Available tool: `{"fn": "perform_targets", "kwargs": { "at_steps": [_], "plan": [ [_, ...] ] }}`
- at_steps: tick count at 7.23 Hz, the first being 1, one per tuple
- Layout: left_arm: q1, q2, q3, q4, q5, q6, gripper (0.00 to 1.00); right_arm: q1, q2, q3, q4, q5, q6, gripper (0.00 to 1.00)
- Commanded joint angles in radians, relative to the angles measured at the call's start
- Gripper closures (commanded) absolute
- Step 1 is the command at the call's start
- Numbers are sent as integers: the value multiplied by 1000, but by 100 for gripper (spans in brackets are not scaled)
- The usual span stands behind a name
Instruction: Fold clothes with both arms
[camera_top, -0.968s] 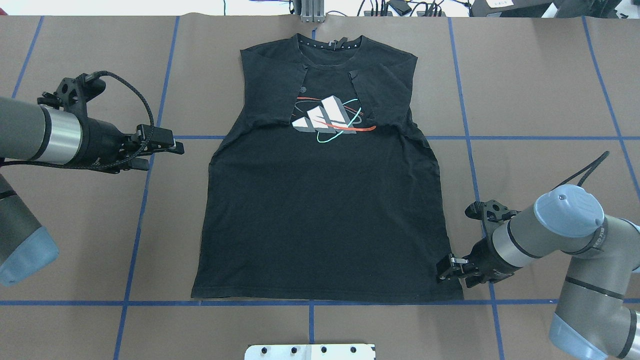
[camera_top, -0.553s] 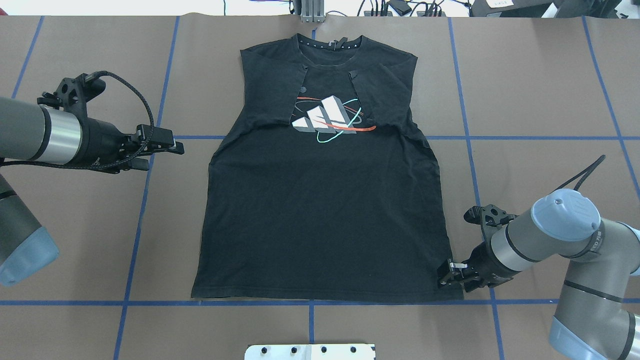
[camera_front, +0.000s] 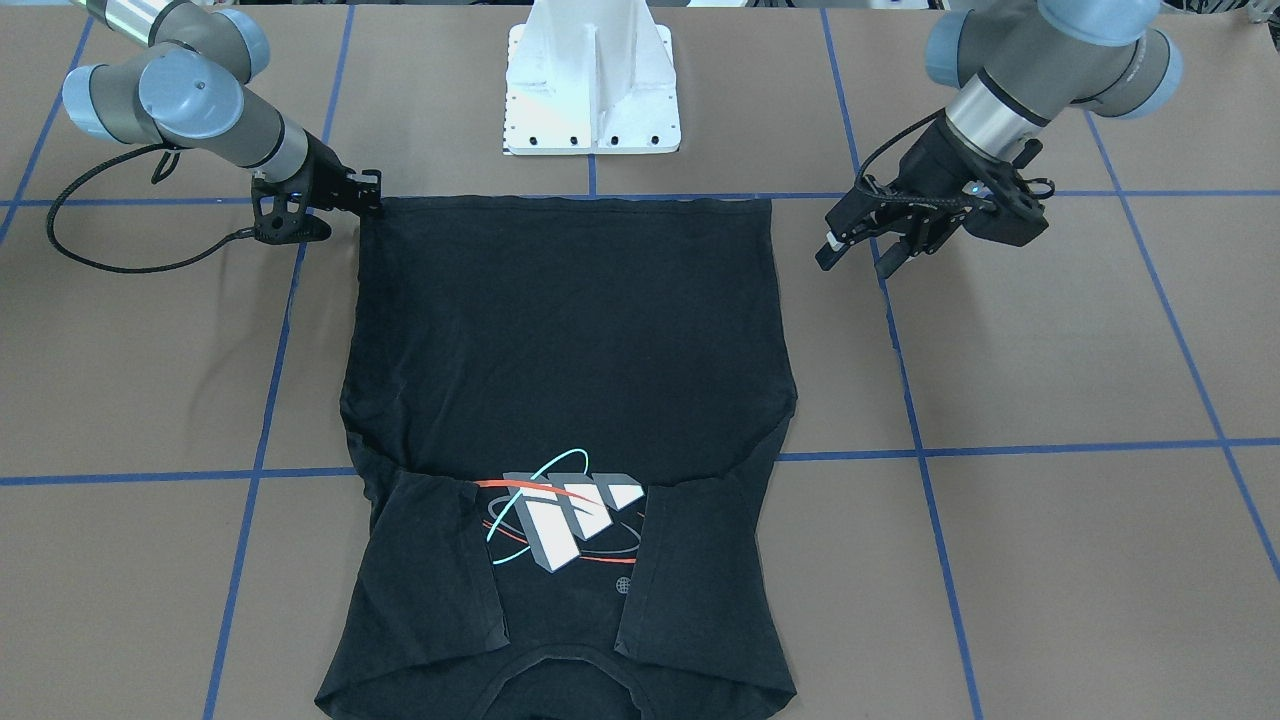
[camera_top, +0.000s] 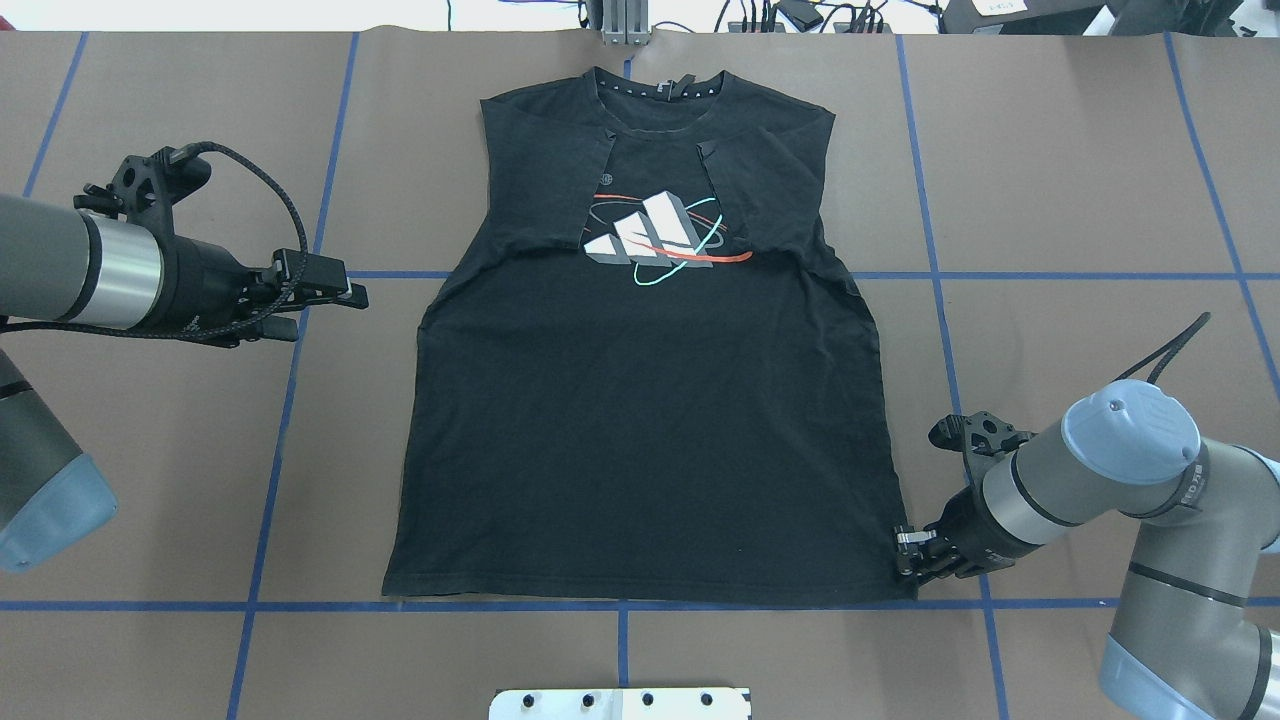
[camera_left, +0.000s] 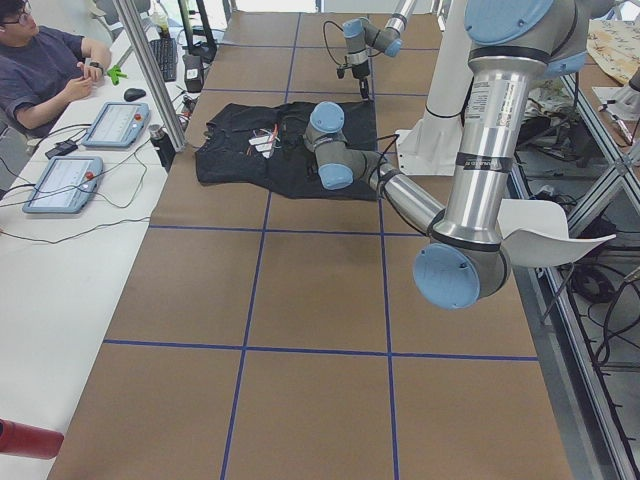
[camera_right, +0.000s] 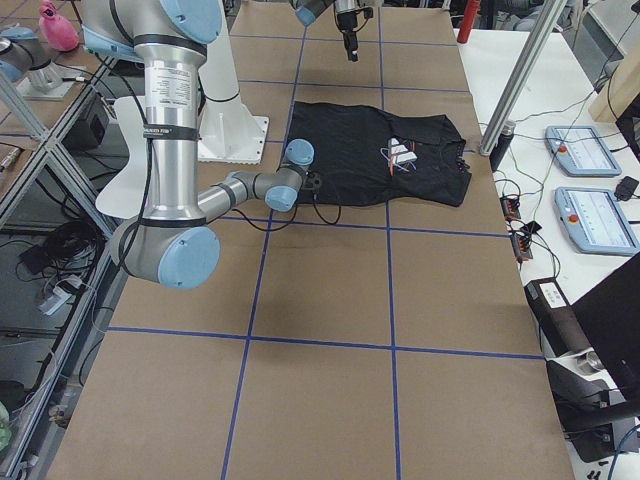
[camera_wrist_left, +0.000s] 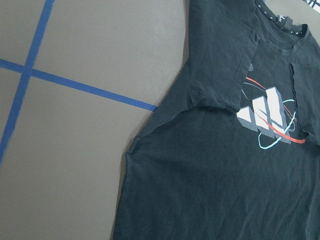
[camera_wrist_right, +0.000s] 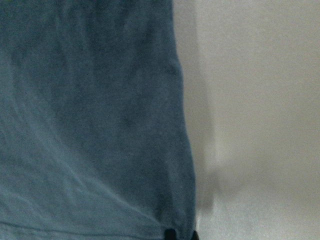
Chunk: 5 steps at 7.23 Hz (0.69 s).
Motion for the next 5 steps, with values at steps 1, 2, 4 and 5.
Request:
{"fn": "perform_targets", "kwargs": {
  "at_steps": [1, 2, 4, 5],
  "plan": [
    [0, -1, -3, 0, 0, 0, 0, 0, 4, -2, -1, 18, 0, 100],
    [0, 1, -3, 0, 0, 0, 0, 0, 7, 1, -1, 32, 0, 100],
    [15, 1, -6, 0, 0, -8, 0, 41, 12, 13, 10, 79, -1, 100],
    [49, 2, -4, 3, 2, -9, 0, 61, 10, 25, 10, 80, -1, 100]
  ]
}}
